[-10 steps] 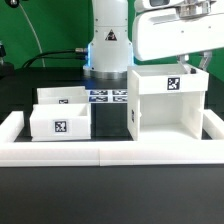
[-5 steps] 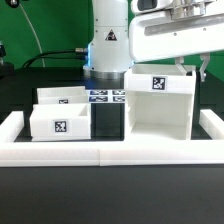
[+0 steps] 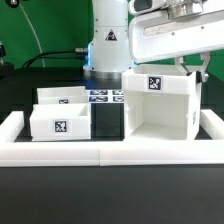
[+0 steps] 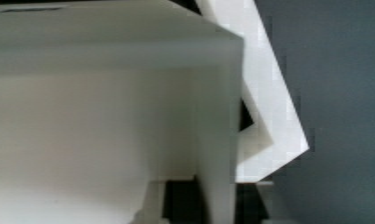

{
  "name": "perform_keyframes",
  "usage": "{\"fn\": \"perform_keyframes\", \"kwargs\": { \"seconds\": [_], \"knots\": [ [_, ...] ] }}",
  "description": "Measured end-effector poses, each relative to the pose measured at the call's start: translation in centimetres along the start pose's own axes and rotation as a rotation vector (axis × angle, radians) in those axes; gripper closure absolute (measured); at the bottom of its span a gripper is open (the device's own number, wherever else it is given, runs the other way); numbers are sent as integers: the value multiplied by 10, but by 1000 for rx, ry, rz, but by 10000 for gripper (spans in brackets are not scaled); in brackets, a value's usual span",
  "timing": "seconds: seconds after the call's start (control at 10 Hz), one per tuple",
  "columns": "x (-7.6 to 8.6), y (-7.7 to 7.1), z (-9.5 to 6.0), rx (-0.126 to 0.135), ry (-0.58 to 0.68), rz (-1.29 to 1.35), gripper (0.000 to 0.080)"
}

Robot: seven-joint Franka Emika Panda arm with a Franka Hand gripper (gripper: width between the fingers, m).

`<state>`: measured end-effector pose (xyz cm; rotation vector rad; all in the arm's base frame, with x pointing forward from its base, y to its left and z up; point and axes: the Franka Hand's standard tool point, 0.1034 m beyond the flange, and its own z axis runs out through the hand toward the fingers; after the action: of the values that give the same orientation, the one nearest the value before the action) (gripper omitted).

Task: Assemble drawer

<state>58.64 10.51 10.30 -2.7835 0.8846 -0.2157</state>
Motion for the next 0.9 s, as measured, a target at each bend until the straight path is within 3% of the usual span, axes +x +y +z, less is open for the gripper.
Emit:
{"fn": "perform_keyframes", "kwargs": {
  "seconds": [0.1,0.2,0.7,0.9],
  "knots": [
    [-4,-2,3,-3,-1,132,744],
    [0,-2,4,14,42,223,737],
    [6,1,1,39,49,437,735],
    [2,6,1,32,20,657,734]
  ]
}}
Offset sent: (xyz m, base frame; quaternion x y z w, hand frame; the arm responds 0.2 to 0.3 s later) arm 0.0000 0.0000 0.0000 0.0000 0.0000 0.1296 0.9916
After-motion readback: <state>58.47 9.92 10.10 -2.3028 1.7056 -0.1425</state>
